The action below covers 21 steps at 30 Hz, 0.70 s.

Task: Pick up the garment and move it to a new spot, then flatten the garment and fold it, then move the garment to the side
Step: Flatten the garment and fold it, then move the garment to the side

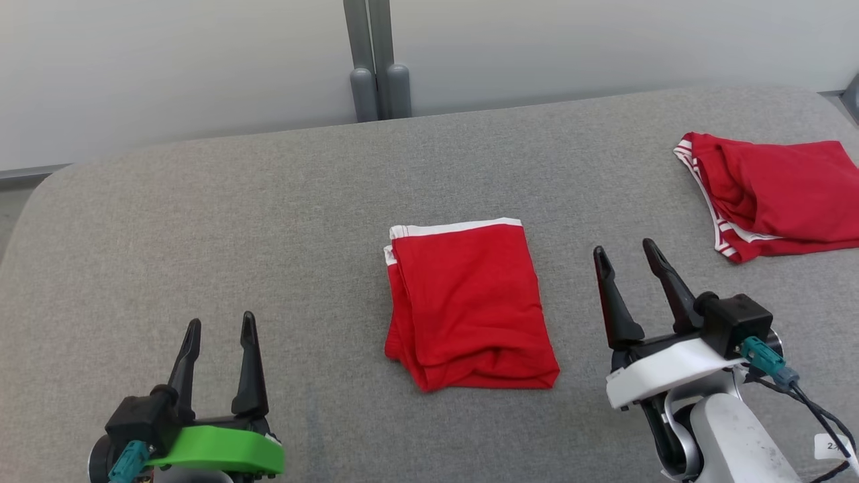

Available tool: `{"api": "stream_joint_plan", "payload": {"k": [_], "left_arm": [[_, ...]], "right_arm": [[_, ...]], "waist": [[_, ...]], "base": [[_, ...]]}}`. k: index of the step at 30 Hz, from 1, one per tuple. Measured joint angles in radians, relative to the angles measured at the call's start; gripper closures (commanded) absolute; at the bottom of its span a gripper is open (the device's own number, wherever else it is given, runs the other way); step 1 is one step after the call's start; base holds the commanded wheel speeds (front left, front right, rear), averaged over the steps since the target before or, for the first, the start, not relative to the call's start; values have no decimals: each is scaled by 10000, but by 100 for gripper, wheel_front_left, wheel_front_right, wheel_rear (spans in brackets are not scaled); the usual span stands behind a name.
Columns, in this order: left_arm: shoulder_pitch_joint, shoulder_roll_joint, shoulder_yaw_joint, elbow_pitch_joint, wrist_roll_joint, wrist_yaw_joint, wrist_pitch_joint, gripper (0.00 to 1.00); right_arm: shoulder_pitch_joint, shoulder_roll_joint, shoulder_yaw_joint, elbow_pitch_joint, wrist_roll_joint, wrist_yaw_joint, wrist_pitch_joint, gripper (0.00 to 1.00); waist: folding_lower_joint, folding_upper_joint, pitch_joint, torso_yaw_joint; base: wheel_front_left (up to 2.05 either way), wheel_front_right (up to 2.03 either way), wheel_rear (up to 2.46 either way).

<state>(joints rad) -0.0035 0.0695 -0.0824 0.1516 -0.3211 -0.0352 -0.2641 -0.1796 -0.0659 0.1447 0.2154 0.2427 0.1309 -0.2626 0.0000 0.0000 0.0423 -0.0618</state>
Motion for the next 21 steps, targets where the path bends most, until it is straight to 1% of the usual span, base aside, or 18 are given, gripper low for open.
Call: {"api": "stream_joint_plan", "payload": {"k": [7,21], "left_arm": [[201,-94,150,-50,69,0,0,0],[215,-167,282,65,157,-90,0,0]], "right_arm": [[250,111,-284,-157,-337,0,-2,0],[256,148,-301,46,-514,0,-2,0]], "waist": [[0,0,26,42],[0,0,116,229]], "base": [[0,0,0],[0,0,0]]}}
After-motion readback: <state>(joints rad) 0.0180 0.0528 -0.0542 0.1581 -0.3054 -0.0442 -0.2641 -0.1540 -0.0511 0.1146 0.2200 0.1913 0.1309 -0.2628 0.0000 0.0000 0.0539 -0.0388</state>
